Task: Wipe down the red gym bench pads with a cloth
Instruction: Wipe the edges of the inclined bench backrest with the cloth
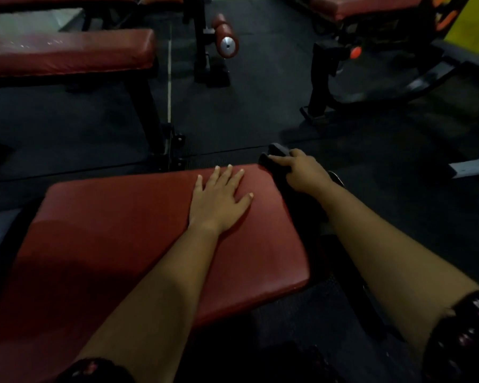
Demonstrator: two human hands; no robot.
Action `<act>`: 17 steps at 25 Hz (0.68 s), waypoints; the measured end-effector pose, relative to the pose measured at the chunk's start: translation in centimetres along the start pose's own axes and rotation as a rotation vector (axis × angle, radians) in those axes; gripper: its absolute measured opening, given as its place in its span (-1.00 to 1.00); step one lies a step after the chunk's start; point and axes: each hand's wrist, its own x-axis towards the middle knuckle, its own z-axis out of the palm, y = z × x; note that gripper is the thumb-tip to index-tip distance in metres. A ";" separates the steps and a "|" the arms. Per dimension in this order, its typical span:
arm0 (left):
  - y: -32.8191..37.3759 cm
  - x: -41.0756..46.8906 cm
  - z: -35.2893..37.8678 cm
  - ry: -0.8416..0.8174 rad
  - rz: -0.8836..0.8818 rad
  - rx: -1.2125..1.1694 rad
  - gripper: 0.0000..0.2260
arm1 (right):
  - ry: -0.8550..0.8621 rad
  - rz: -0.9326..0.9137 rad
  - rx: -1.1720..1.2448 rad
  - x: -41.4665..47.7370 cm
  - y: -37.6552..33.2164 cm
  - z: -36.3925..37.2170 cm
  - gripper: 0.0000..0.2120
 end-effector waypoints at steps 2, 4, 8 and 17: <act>-0.3 -0.1 0.0 -0.011 0.003 0.008 -0.40 | 0.002 0.034 0.015 -2.2 0.9 0.3 -0.38; -0.4 -0.1 0.1 -0.031 0.008 0.011 -0.40 | 0.019 0.084 0.065 -3.1 0.7 0.3 -0.36; 0.2 -1.7 -0.1 0.195 0.180 -0.176 -0.54 | -0.025 0.119 0.100 -3.1 -0.9 0.1 -0.33; 2.9 -8.9 -8.7 -0.364 0.153 -0.057 -0.48 | -0.467 0.143 -0.197 -18.4 -3.0 -6.7 -0.37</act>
